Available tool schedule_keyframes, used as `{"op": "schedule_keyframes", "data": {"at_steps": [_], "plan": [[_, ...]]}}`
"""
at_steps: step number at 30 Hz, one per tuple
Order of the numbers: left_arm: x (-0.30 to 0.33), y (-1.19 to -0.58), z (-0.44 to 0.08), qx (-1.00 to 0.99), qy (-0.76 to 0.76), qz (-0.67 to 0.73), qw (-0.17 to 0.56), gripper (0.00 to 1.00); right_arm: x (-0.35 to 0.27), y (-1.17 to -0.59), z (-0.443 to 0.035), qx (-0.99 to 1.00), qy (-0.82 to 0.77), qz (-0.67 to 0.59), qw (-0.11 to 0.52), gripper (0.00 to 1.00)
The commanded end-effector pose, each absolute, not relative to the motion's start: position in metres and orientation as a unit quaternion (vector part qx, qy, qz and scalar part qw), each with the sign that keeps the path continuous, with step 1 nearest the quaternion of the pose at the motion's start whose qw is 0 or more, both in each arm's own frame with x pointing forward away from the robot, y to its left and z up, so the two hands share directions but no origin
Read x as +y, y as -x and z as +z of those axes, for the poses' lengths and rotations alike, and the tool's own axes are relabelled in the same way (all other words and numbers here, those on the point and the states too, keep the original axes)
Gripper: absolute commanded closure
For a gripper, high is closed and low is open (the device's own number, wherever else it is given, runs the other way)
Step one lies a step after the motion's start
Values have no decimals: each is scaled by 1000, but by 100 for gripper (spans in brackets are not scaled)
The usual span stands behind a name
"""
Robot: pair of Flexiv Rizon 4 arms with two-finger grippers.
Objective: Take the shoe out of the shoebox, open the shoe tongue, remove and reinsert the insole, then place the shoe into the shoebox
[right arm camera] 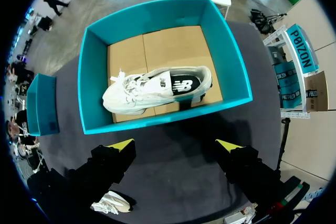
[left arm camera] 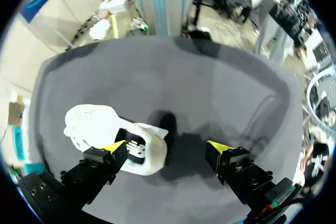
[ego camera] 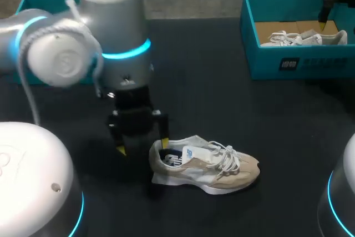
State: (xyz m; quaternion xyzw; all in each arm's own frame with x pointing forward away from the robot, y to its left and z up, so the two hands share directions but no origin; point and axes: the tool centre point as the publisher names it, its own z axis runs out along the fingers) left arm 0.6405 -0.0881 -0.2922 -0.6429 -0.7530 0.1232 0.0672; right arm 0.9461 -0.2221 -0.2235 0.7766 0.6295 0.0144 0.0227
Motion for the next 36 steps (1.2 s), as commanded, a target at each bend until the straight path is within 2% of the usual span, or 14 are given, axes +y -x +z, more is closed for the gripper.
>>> {"op": "schedule_keyframes", "data": {"at_steps": [1,8,24,28,32,36], "plan": [[-47,-641,-277,-780,576,245,21,0,-222,-946,-223,629,-777,14,23,0],[-24,-627,-269,-786,515,340,27,0,-222,-946,-223,629,-777,14,23,0],[-22,-626,-267,-794,519,318,21,0,-222,-946,-223,629,-777,14,23,0],[-20,-614,-276,-832,413,370,11,0,-222,-946,-223,629,-777,14,23,0],[-11,-621,-277,-854,280,438,40,0,-222,-946,-223,629,-777,14,23,0],[0,-626,-277,-864,179,470,27,0,-222,-946,-223,629,-777,14,23,0]]}}
